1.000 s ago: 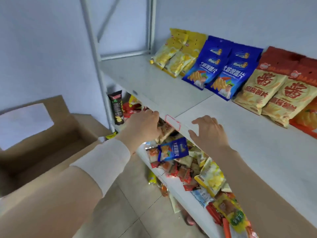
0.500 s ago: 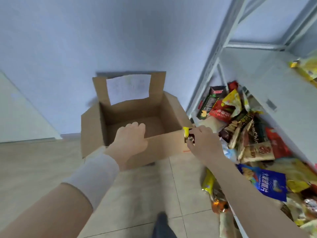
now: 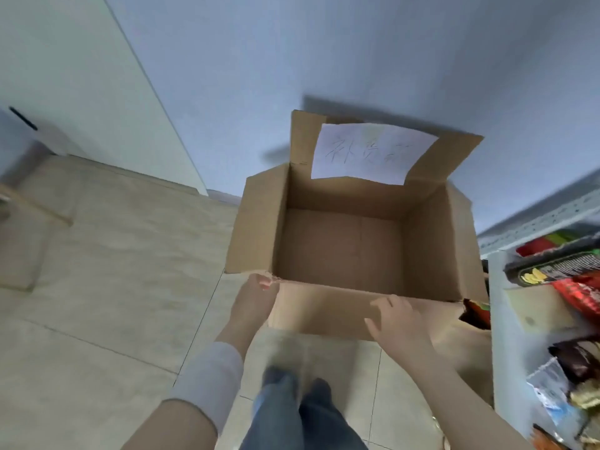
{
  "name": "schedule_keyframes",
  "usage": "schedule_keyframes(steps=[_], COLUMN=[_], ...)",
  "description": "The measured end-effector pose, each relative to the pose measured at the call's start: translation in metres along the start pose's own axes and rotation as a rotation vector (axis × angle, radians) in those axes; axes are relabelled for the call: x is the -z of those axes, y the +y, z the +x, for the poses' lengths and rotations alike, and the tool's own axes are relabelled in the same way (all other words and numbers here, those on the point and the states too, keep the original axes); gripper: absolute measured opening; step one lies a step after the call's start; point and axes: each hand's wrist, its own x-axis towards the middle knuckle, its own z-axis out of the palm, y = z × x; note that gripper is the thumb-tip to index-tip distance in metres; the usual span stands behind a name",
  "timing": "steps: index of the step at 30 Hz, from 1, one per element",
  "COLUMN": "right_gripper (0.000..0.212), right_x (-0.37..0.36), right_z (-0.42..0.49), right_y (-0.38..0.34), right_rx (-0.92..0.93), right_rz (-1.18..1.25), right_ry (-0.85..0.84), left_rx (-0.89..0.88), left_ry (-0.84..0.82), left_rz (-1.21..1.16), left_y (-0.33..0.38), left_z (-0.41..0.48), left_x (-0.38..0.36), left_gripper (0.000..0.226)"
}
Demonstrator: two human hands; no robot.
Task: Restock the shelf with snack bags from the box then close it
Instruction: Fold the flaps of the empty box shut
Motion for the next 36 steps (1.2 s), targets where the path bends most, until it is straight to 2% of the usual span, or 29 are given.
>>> schedule_keyframes(steps=[4,7,10,14,15,17,19,21,23,25,27,31,34,36], right_gripper=[0.051,0.066,0.072,0.076,0.078,0.067,0.051,0.05,0.064,0.078,0.08,0.075,0.056,0.058], right_x=[-0.045,-0.084,-0.12,-0.143,-0.146,-0.149,-0.143,-0.143,-0.139,-0.146,-0.149,-0.143,-0.141,-0.139], right_z=[0.061,0.1,0.132,0.155,0.158,0.16,0.166,0.166,0.167,0.165,0.164,0.167,0.164,0.161], right_y=[-0.002,0.005,0.021,0.038,0.04,0.04,0.033,0.032,0.031,0.039,0.042,0.043,0.051,0.062], right_rx=[0.028,0.009,0.004,0.082,0.104,0.14,0.148,0.179,0.145,0.157,0.174,0.257,0.31,0.357], right_rz=[-0.022,-0.09,-0.171,-0.144,-0.155,-0.16,-0.137,-0.162,-0.152,-0.117,-0.106,-0.111,-0.085,-0.055], right_ry=[-0.118,-0.245,-0.304,-0.416,-0.396,-0.355,-0.38,-0.349,-0.481,-0.402,-0.362,-0.334,-0.289,-0.252], left_rx=[0.259,0.538,0.677,0.667,0.646,0.609,0.548,0.464,0.355,0.247,0.148,-0.002,-0.295,-0.388], left_ry=[0.072,0.113,0.152,0.252,0.297,0.396,0.505,0.585,0.609,0.586,0.527,0.408,0.179,0.153], left_rz=[-0.402,-0.751,-1.071,-1.579,-1.689,-1.835,-1.866,-1.868,-1.84,-1.777,-1.63,-1.035,-0.539,-0.228], left_y=[-0.028,-0.052,-0.075,-0.087,-0.087,-0.084,-0.077,-0.066,-0.05,-0.034,-0.019,0.003,0.001,-0.011], left_z=[0.07,0.124,0.166,0.195,0.201,0.206,0.202,0.189,0.169,0.149,0.13,0.101,0.091,0.096], left_x=[-0.005,-0.016,-0.027,-0.029,-0.027,-0.023,-0.018,-0.014,-0.01,-0.009,-0.013,-0.045,-0.087,-0.11], left_gripper=[0.048,0.062,0.07,0.072,0.071,0.071,0.072,0.072,0.07,0.068,0.068,0.064,0.062,0.06])
